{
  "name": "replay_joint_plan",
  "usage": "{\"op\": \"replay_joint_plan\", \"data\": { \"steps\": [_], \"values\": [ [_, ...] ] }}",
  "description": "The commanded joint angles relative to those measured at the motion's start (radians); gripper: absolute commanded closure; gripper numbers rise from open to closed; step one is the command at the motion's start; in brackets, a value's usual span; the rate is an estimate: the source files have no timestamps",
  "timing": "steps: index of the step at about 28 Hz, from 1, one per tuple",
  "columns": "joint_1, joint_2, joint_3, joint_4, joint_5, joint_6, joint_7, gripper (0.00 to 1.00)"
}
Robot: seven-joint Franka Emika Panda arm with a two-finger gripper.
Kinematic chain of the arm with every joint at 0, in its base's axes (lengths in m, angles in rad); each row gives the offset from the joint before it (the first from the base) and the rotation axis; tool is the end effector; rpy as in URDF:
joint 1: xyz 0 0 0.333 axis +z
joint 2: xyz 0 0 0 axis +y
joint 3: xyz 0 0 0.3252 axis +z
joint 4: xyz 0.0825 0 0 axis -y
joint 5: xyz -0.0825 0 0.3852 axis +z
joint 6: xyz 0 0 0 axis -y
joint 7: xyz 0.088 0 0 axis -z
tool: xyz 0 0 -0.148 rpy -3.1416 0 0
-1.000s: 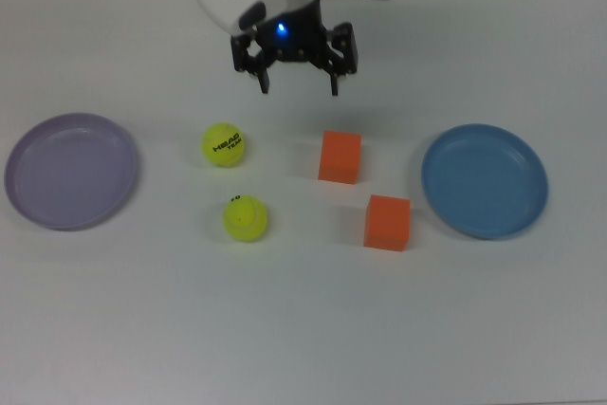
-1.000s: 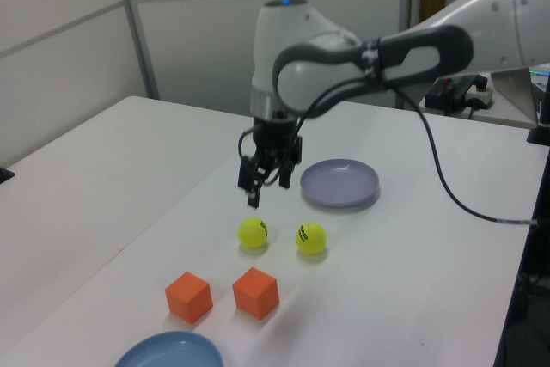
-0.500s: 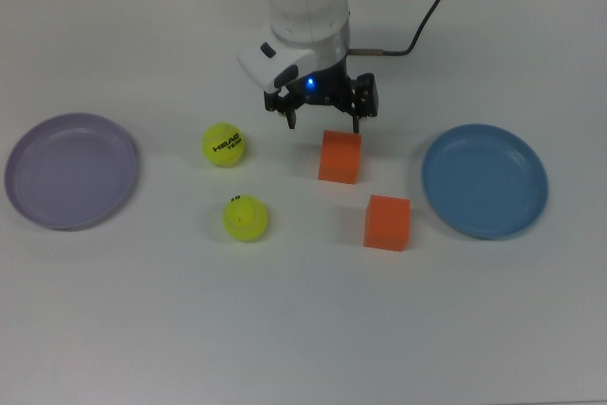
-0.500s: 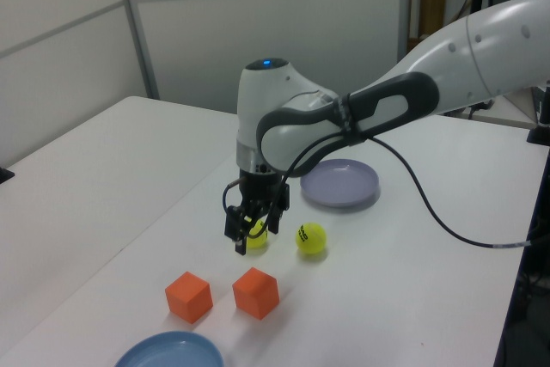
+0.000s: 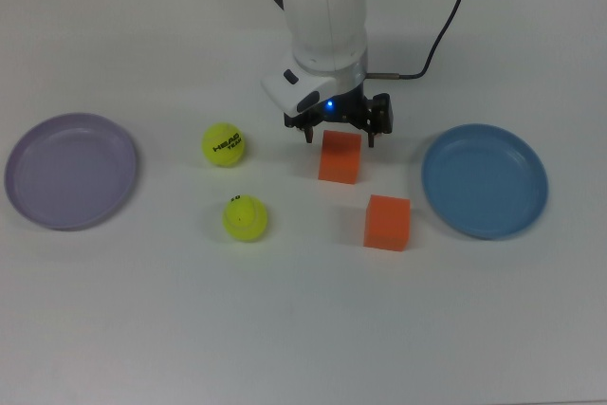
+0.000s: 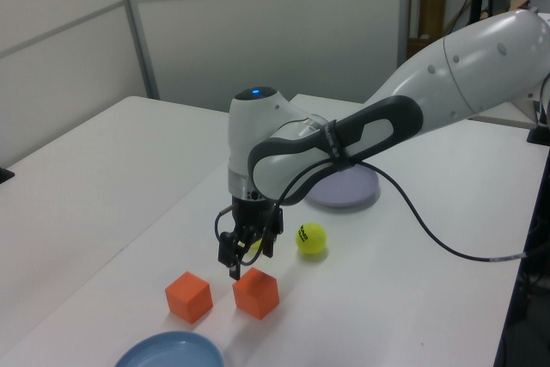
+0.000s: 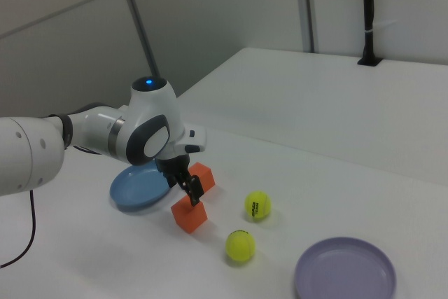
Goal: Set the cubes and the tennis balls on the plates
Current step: 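Move the gripper down over the orange cube nearest the tennis balls, then close the gripper on the orange cube and lift it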
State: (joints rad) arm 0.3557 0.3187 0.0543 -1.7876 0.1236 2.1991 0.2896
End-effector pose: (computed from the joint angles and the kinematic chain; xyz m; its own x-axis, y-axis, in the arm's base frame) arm 0.5984 0.2669 0.3520 0.9978 0.0452 0.0492 0.0518 -0.9884 -0.1429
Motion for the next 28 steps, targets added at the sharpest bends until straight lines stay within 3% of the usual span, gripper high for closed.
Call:
{"op": "replay_joint_plan", "data": {
  "steps": [1,28],
  "values": [
    [0.009,0.02,-0.002,-0.013,0.011,0.031,0.017,0.0],
    [0.031,0.071,-0.002,-0.038,-0.007,0.074,0.019,0.0]
  ]
}}
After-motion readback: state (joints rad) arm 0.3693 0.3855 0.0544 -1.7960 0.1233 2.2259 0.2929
